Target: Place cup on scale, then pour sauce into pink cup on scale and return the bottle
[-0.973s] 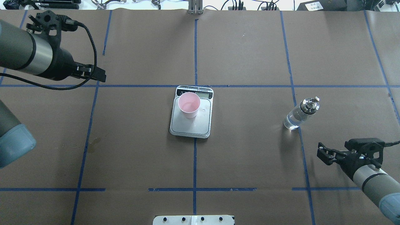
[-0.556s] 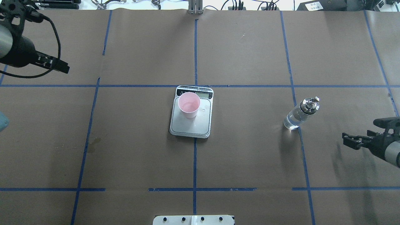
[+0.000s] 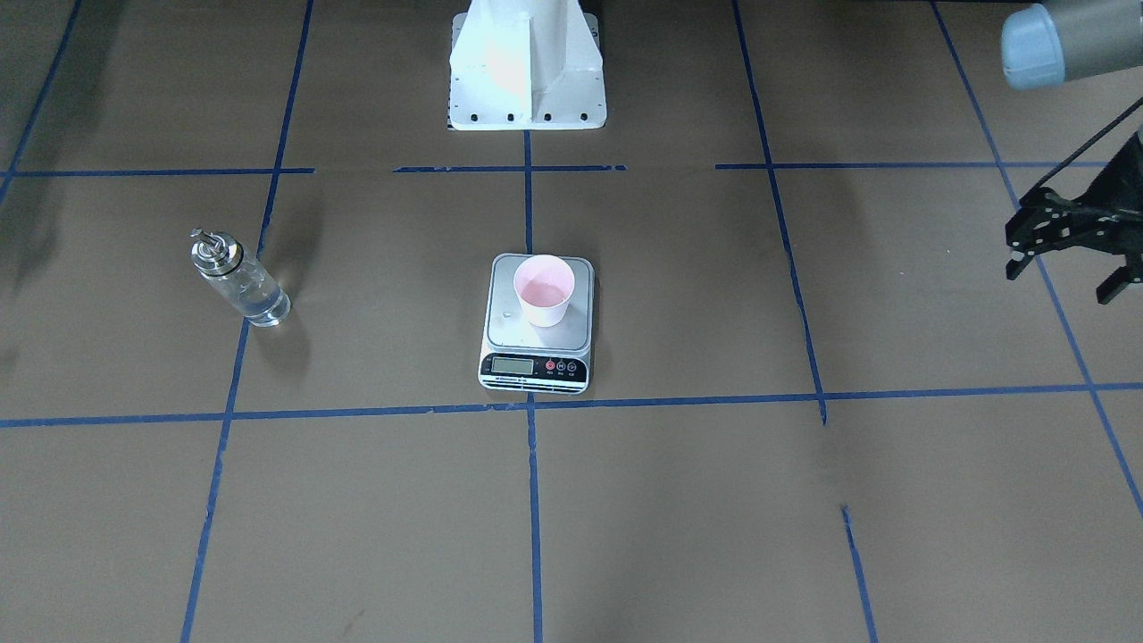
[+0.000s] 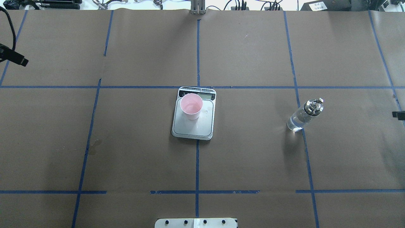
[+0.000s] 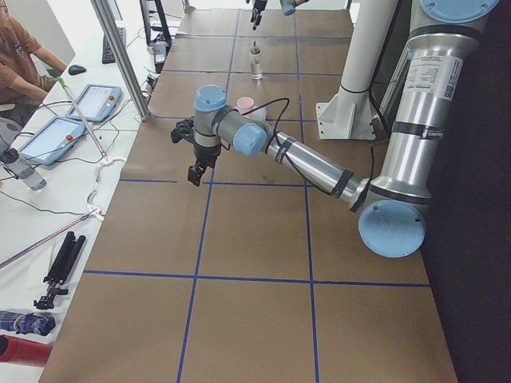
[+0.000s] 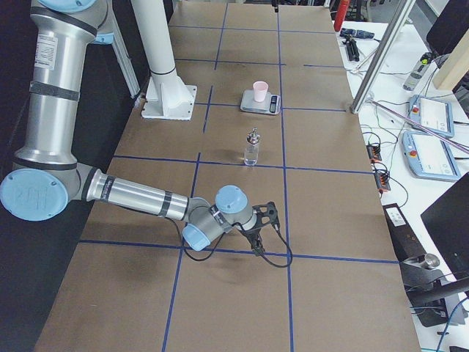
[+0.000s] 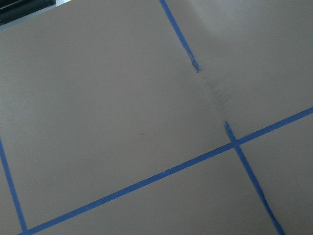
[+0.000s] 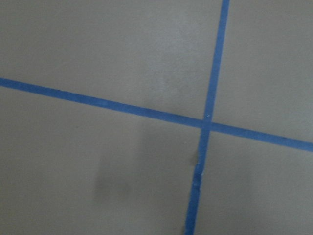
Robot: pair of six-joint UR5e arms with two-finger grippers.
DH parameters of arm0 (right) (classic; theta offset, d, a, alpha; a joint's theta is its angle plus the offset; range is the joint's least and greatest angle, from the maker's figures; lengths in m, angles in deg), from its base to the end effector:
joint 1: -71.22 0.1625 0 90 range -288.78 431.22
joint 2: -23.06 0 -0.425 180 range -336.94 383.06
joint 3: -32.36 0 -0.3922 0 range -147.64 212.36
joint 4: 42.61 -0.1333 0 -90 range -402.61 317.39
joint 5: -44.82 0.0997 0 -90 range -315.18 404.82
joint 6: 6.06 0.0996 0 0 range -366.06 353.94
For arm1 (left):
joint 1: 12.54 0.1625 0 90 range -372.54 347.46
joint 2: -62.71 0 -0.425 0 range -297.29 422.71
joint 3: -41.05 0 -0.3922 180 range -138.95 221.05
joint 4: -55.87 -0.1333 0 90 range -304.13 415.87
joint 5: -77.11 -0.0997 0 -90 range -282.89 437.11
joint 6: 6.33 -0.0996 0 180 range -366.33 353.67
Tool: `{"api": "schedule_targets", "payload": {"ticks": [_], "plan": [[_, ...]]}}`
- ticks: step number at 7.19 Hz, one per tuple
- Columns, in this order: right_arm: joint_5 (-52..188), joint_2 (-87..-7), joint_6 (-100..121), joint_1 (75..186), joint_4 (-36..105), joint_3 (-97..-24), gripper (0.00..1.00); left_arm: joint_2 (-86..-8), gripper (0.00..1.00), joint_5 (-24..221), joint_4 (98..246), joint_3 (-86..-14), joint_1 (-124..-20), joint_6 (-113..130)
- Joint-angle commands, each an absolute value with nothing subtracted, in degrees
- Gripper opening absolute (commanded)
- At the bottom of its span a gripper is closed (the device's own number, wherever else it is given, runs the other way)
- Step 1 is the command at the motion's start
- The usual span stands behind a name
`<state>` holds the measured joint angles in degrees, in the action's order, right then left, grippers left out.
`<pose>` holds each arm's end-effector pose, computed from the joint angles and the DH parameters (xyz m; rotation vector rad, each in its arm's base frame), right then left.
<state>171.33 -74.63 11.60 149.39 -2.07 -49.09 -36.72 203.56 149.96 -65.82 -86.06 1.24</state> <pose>-0.0192 -0.4526 0.7057 0.3834 -0.7403 -0.0889 0.0843 -0.5463 0.4267 0.3728 0.7163 0.3156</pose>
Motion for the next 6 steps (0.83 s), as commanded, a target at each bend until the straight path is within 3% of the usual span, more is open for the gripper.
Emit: {"api": "schedule_targets", "payload": {"ticks": [1,3,4,6], "plan": [[177.26,-63.74,-10.38,159.96,24.07,-47.97,1.00,-35.99,1.00,206.90,149.83,-61.89,-90.31,-4.81],[181.19,-59.13,-17.11,163.40,39.06,-50.33,1.00,-34.85,1.00,211.90,149.30,-59.07,-92.25,-7.65],[181.40,-58.94,-17.57,162.81,41.22,-50.61,1.00,-27.62,1.00,215.50,150.34,-60.19,-92.34,-7.73],[181.31,-59.21,-18.19,161.83,45.96,-51.40,1.00,-26.23,1.00,216.15,152.28,-60.11,-92.43,-6.95]]}}
